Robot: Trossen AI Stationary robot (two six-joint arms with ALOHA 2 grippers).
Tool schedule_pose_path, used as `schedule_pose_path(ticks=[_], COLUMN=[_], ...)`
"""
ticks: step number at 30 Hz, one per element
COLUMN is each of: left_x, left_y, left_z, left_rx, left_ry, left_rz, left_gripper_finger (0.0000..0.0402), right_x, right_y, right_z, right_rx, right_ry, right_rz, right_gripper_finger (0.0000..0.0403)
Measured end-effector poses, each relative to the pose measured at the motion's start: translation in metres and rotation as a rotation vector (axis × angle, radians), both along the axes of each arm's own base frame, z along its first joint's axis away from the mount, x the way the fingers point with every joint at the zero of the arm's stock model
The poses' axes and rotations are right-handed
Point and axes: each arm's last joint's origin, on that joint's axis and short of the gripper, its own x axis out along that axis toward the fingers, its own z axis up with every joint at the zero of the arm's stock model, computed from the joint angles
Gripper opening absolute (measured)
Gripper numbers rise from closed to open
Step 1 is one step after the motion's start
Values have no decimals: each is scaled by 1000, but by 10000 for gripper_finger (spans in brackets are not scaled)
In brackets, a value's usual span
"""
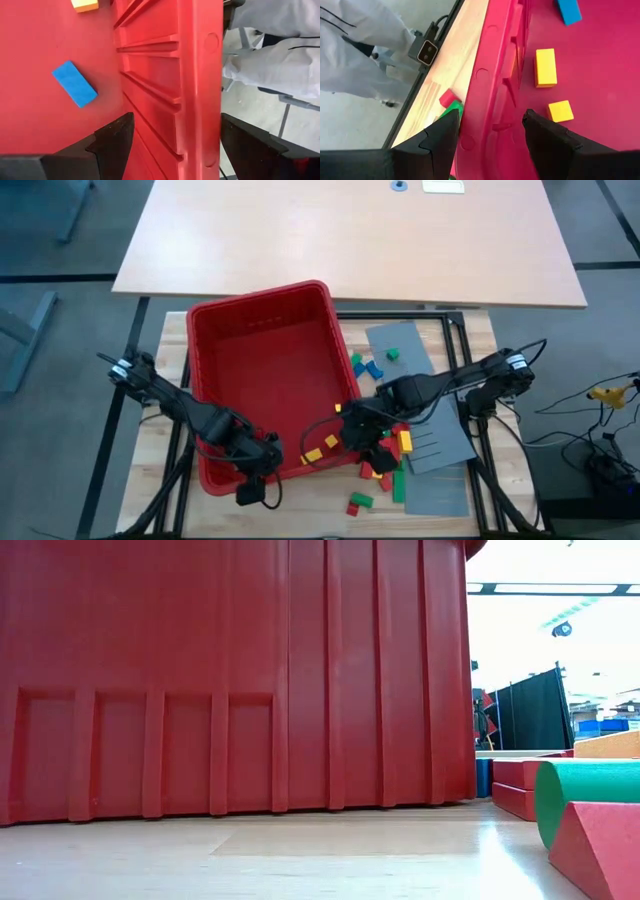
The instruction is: Sort blocks
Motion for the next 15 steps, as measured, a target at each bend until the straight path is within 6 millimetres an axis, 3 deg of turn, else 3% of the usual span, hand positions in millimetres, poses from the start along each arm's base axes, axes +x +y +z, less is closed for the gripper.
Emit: schedule_pose_path(ticks=[15], left_x=[0], left_y=[2], left_z=[-4], left_rx=[88], left_ry=[0], left_rz=[33], left_gripper_finger=[272], right_x=[0], right_y=[4], right_z=[-9], right_rx=[-19], right_ry=[31], right_rz=[5], right_gripper_finger=[199])
